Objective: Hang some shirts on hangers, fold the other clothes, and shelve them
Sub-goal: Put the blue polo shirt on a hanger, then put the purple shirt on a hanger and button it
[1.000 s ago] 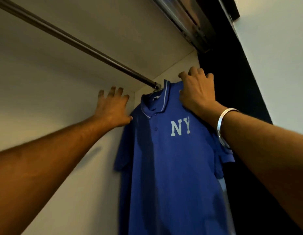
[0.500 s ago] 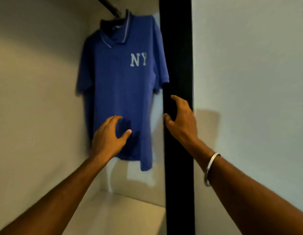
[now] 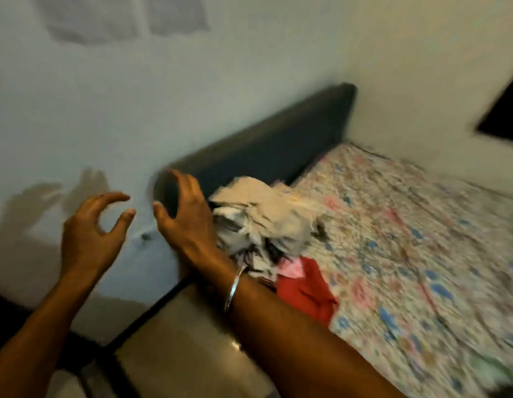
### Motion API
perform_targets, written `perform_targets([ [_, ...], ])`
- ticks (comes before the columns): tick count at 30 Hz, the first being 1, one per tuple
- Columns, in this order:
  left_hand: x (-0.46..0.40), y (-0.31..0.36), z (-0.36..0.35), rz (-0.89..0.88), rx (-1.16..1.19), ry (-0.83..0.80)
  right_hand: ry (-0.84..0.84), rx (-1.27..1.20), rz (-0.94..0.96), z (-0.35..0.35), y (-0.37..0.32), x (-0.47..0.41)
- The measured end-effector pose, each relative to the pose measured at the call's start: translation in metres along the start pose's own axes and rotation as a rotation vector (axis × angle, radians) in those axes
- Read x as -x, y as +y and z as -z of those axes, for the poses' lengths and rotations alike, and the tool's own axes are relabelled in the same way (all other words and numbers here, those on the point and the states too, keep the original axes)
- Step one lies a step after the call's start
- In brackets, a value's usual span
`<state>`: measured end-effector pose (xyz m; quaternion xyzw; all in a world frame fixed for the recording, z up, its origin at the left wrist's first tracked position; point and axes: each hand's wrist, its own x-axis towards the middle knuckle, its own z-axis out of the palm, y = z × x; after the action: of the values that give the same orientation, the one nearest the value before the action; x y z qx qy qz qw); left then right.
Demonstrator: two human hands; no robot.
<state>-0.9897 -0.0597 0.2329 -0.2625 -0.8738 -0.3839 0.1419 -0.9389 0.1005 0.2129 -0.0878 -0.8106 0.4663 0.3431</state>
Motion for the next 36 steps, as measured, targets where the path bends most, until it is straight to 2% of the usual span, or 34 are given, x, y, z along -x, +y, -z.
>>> perform_targets([
  [3,0.042,0.054,-0.093,-0.092,0.110,-0.211,0.093,0.123,-0.187,0.104,0.076,0.051],
  [8,0.098,0.161,-0.221,-0.167,0.231,-0.427,0.226,0.293,-0.435,0.280,0.156,0.141],
  [13,0.172,0.287,-0.334,-0.259,0.313,-0.620,0.321,0.373,-0.632,0.433,0.202,0.249],
  [16,0.225,0.365,-0.380,-0.328,0.403,-0.712,0.438,0.374,-0.754,0.511,0.211,0.302],
  [19,0.276,0.439,-0.420,-0.429,0.392,-0.797,0.572,0.402,-0.832,0.578,0.219,0.356],
  [25,0.343,0.516,-0.481,-0.555,0.448,-0.984,0.814,0.437,-0.997,0.648,0.232,0.442],
  [28,0.374,0.543,-0.514,-0.633,0.482,-1.103,0.900,0.451,-1.091,0.661,0.234,0.477],
  [33,0.423,0.598,-0.559,-0.667,0.583,-1.281,1.017,0.462,-1.222,0.693,0.229,0.524],
  [36,0.455,0.624,-0.585,-0.722,0.624,-1.353,1.164,0.439,-1.283,0.714,0.231,0.556],
])
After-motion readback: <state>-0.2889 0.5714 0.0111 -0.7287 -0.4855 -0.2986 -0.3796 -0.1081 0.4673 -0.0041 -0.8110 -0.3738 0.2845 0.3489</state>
